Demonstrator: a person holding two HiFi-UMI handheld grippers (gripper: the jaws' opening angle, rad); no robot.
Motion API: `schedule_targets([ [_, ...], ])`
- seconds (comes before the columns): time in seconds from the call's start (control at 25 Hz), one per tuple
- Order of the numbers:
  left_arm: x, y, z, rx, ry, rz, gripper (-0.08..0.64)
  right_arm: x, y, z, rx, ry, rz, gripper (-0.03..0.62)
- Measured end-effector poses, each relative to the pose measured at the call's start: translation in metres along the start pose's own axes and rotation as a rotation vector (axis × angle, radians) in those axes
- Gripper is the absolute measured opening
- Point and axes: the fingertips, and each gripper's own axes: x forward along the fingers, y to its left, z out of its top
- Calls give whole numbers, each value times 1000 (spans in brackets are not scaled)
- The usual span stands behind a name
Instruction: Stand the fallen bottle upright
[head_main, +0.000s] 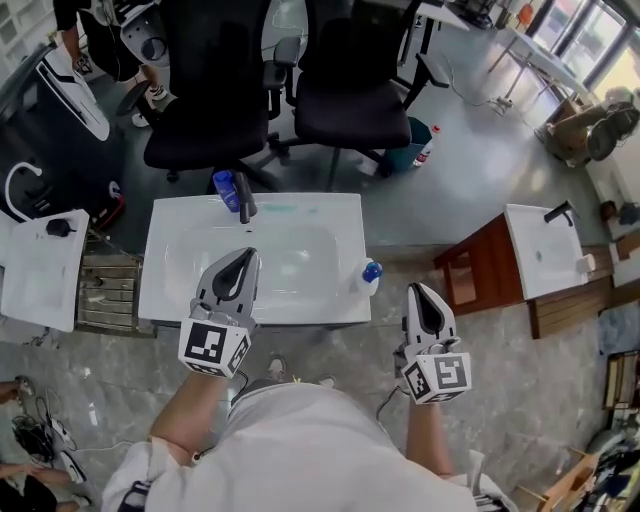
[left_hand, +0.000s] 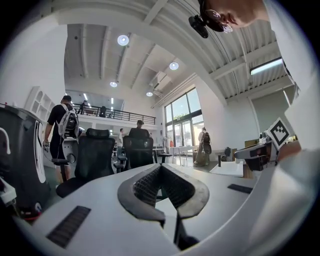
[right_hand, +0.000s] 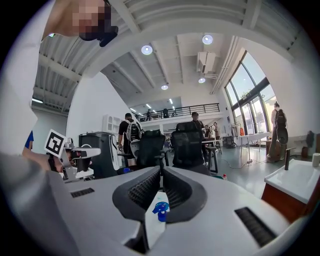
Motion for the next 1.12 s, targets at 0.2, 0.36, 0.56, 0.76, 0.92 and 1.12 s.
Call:
schedule_targets([
  [0.2,-21,7,23,-9,-36,26,18,-8,-16,5,11,2,-55,46],
  [0.36,-37,19,39,-15,-59,58,18,-19,-29,9,17,1,-103,46],
  [0.56,-52,30,44,-29,-75,89,18,-28,-41,11,21,-3,-153,46],
  [0.76,-64,35,43,-41,-70,95,18,-35,-42,12,29,-4,-185,46],
  [0.92,-65,41,38,-49,-67,100,18,-36,-40,11,30,-13,-199,46],
  [1.12,-58,42,36,-54,-91,92,18,-36,-35,11,23,-23,-214,46],
])
